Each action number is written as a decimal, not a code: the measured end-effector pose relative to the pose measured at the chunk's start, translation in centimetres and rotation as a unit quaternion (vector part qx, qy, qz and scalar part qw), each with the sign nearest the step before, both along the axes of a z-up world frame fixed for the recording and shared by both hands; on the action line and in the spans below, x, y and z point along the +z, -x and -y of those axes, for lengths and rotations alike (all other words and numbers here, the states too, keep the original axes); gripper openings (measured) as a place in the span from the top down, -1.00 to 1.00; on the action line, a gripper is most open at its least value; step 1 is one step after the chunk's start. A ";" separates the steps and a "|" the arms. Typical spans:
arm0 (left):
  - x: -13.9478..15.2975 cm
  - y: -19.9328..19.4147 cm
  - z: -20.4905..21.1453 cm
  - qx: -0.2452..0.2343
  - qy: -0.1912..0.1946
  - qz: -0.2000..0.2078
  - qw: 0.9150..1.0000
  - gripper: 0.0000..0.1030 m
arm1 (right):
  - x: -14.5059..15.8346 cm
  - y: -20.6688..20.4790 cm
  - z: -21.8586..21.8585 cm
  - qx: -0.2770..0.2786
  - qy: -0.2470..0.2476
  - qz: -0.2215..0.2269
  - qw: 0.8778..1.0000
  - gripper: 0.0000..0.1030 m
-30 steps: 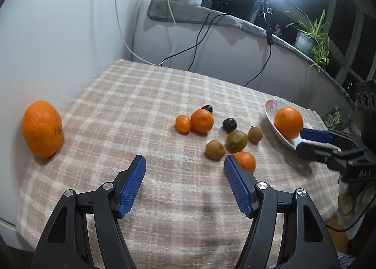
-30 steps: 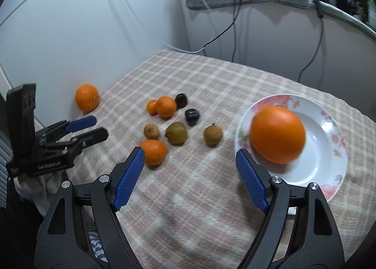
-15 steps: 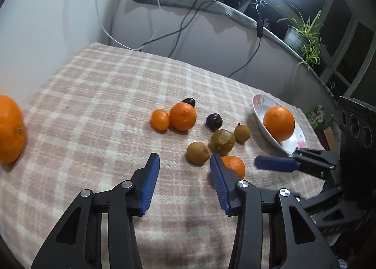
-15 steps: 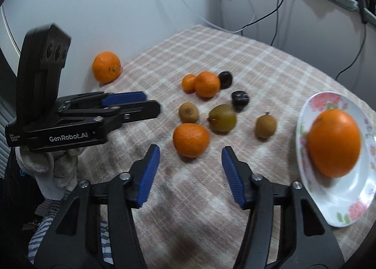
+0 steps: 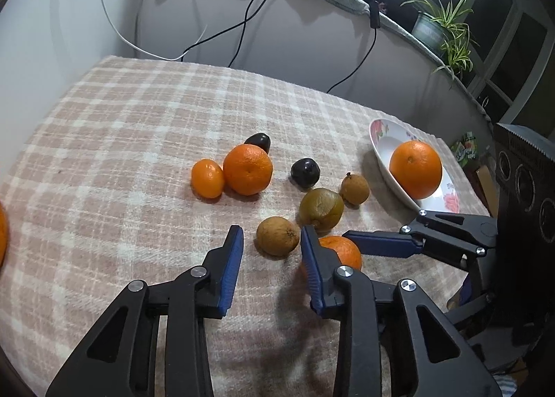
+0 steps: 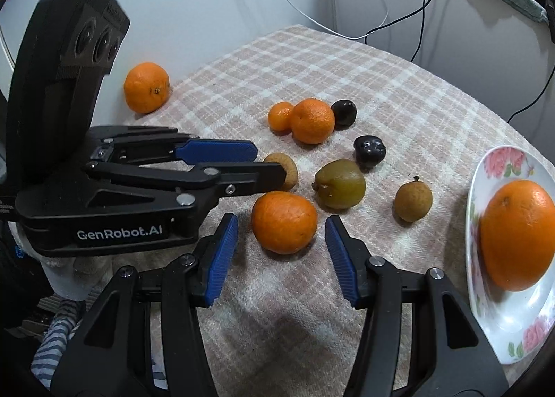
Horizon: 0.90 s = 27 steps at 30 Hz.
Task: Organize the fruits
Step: 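Move the right tool to a mandarin and grasp it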
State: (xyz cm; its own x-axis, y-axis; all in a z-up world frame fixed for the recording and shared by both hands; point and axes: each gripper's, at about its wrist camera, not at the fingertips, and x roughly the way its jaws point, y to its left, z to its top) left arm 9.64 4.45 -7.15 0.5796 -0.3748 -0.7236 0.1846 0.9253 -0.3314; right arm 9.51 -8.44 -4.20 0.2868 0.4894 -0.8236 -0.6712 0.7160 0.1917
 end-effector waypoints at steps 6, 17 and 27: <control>-0.2 -0.5 -0.4 0.000 0.006 -0.010 1.000 0.39 | -0.3 -0.2 -0.5 0.001 0.005 0.004 1.000 0.09; -0.6 -0.9 0.5 -0.022 -0.001 -0.024 0.999 0.39 | 0.0 -0.1 0.6 -0.006 0.000 0.004 1.000 0.22; -0.4 -0.8 1.3 -0.018 -0.017 -0.012 1.000 0.49 | 0.4 0.0 2.6 -0.025 -0.010 0.004 1.000 0.22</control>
State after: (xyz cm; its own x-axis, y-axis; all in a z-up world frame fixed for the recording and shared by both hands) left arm 10.40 3.16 -7.55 0.5481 -0.3697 -0.7503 0.2096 0.9291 -0.3047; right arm 9.52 -11.02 -3.84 0.3181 0.4916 -0.8107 -0.6372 0.7440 0.2012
